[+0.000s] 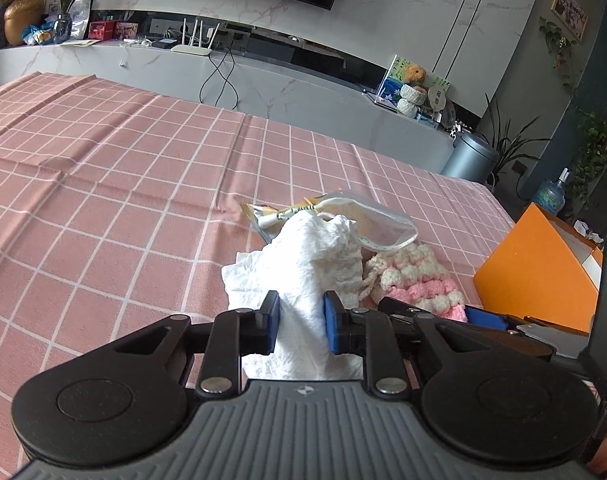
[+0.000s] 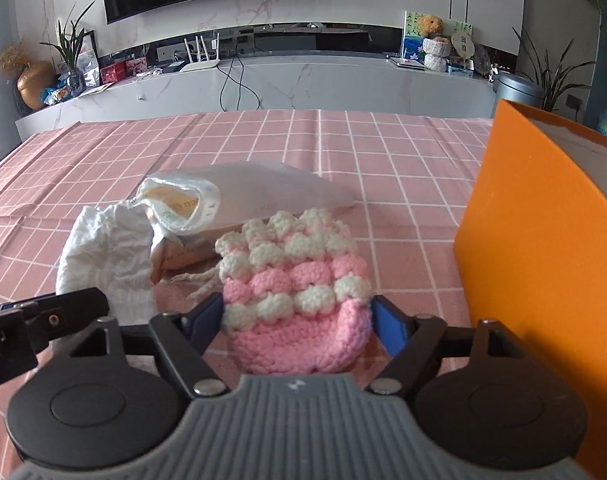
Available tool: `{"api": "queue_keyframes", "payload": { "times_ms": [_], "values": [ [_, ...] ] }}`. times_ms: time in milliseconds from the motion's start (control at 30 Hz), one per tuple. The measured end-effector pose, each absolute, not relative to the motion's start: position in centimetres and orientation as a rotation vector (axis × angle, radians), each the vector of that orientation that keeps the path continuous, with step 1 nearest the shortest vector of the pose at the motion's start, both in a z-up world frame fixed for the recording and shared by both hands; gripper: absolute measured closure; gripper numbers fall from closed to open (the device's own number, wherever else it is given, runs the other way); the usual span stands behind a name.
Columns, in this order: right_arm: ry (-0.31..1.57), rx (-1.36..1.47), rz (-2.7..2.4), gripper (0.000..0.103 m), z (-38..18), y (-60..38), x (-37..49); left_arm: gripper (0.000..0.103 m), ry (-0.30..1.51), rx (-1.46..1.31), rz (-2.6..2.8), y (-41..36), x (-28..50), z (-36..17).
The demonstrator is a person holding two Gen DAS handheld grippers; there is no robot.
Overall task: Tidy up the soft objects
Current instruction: 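Grasp the white fabric with the left tool while the right tool grasps the pink crocheted item, then carry the white fabric and pink crocheted item over the box with both tools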
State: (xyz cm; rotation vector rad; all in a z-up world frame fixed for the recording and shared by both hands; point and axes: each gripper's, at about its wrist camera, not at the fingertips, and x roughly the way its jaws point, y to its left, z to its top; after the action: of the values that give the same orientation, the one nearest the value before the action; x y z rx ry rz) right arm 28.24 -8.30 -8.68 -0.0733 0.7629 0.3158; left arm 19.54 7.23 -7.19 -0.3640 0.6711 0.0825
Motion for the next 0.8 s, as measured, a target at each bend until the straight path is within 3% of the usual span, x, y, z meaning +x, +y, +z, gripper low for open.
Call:
{"api": "queue_keyframes", "payload": {
  "times_ms": [300, 367, 567, 800],
  "values": [
    [0.76, -0.118, 0.323, 0.061, -8.0, -8.4, 26.5, 0.077, 0.673, -0.353, 0.073, 6.8, 18.8, -6.9],
    [0.734, -0.137, 0.317, 0.076, -7.3, -8.6, 25.4, 0.077, 0.664, -0.344, 0.072, 6.6, 18.4, -6.4],
    [0.754, -0.134, 0.342, 0.082, -6.5, -10.0, 23.1, 0.077, 0.665, -0.334, 0.059, 5.9, 17.1, -5.8],
    [0.724, -0.121, 0.373, 0.083, -4.4, -12.0, 19.1, 0.077, 0.67, -0.325, 0.047, 5.2, 15.1, -5.0]
  ]
}}
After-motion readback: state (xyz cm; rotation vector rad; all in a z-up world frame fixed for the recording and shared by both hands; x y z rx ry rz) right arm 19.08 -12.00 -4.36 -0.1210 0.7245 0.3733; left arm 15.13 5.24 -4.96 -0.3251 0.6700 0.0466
